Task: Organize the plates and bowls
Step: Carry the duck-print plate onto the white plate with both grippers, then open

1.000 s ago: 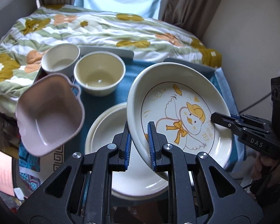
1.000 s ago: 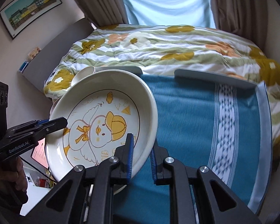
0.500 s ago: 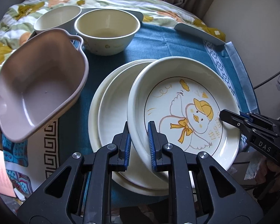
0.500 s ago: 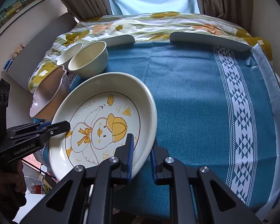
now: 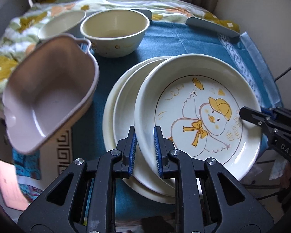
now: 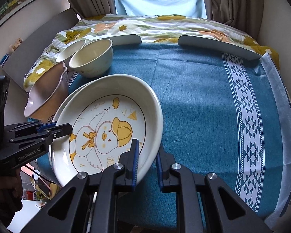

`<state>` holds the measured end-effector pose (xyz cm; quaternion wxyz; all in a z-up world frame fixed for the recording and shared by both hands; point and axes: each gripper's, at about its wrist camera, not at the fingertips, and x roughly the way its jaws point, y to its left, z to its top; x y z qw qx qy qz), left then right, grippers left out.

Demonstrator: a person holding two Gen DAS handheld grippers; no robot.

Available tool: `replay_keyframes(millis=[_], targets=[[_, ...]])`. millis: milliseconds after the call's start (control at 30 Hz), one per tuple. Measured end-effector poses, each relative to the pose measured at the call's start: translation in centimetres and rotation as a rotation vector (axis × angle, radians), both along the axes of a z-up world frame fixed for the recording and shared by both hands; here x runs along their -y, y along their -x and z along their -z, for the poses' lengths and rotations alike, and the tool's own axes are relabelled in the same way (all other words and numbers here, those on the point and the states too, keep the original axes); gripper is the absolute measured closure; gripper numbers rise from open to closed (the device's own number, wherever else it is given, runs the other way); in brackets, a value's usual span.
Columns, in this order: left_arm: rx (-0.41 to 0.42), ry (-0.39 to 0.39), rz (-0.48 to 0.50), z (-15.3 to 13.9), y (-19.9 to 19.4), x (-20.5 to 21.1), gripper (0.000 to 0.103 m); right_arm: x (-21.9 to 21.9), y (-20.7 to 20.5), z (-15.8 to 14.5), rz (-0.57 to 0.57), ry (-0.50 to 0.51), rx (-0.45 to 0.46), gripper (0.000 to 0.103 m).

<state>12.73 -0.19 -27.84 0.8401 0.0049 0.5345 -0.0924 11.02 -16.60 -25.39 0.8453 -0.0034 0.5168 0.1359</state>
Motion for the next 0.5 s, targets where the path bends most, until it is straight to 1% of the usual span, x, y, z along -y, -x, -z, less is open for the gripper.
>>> replay_keyframes(millis=[100,167,267,433,467,500], targets=[[0.025,-0.096,0.021,-0.2,0.2,0.8,0.088,-0.3,0.0,0.2,0.0,0.002,-0.008,0.088],[0.038,-0.139,0.03,-0.4,0.2,1.1,0.088,-0.5,0.0,0.4,0.0,0.006,-0.011,0.088],[0.057,-0.198,0.049,-0.4,0.5,1.6,0.088,-0.9,0.1,0.5,-0.003,0.024,-0.01,0.088],[0.071,-0.244,0.054,-0.3,0.7,2.2,0.087,-1.2,0.0,0.5,-0.005,0.053,-0.004,0.088],[0.085,-0.268,0.058,-0.4,0.8,2.4,0.087,-1.3,0.0,0.5,-0.004,0.055,-0.004,0.088],[0.114,-0.317,0.069,-0.6,0.9,2.9,0.087,-1.3,0.0,0.5,-0.004,0.059,-0.002,0.088]])
